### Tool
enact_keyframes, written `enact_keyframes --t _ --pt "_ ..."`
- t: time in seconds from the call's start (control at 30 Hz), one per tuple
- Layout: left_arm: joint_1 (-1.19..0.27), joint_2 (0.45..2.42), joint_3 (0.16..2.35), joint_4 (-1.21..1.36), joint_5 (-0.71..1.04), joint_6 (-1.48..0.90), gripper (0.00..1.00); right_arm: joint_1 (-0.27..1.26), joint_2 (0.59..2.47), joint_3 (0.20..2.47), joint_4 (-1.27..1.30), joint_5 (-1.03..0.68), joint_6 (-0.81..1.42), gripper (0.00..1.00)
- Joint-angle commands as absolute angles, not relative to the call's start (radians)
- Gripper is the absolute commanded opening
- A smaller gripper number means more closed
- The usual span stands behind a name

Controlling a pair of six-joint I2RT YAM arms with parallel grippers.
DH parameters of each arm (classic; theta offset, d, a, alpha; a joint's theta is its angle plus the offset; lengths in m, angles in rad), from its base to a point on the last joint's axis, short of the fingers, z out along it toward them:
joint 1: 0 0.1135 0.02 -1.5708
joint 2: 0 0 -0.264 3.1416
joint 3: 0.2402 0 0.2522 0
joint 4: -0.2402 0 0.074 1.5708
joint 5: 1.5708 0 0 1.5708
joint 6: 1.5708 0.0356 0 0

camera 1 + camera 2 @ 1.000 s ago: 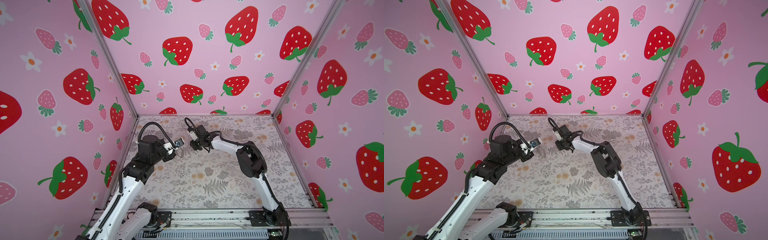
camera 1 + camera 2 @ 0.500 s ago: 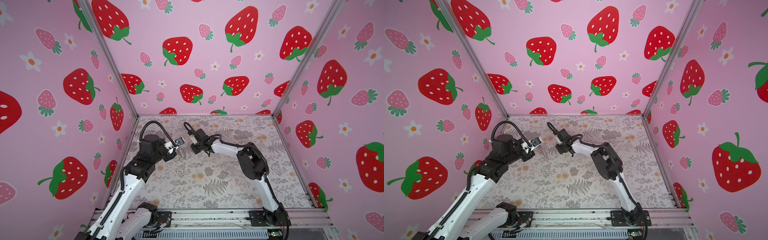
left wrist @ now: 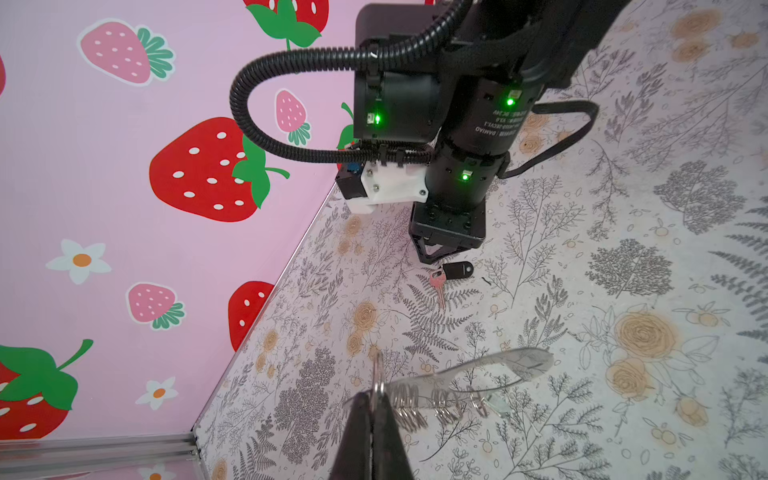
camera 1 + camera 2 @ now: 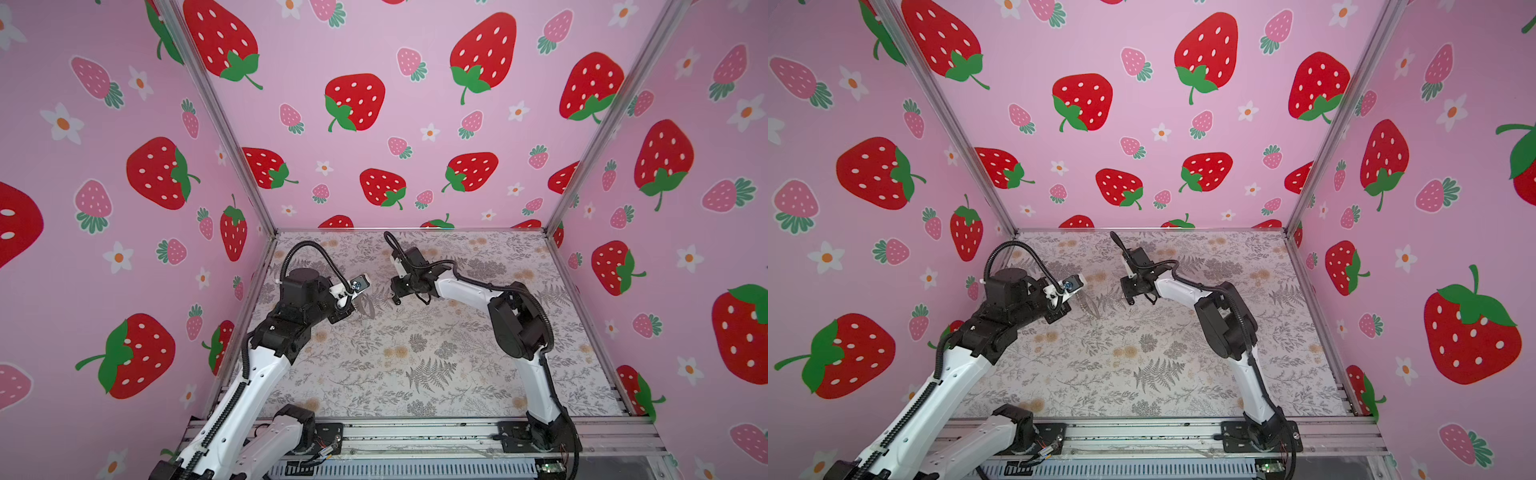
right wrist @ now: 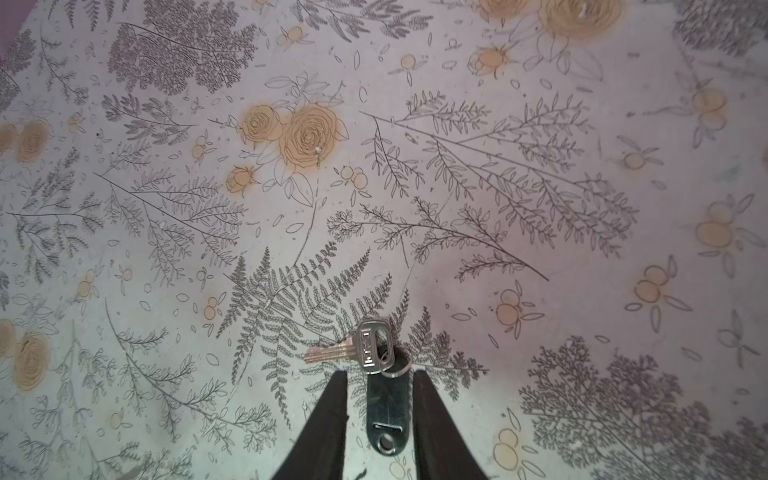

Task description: Put the keys on the keyring

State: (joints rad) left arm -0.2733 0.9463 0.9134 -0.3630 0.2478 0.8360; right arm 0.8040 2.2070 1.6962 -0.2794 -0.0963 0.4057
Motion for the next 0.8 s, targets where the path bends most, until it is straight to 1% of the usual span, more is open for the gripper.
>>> enact_keyframes --t 0.0,0.3,0.77 --pt "-0.278 0.946 0.96 -0.339 0.279 0.841 0.0 0.806 2.241 1.733 -0.355 -0.137 0.481 0.31" --pt "-0.278 0.941 0.95 -0.348 0.282 0.85 0.0 0.804 2.292 1.765 -0.365 -0.153 0.503 0.31" --pt "-0.277 0.949 0.949 -0.35 0.276 0.863 0.0 0.789 2.319 1.769 -0.304 -0.146 0.544 0.3"
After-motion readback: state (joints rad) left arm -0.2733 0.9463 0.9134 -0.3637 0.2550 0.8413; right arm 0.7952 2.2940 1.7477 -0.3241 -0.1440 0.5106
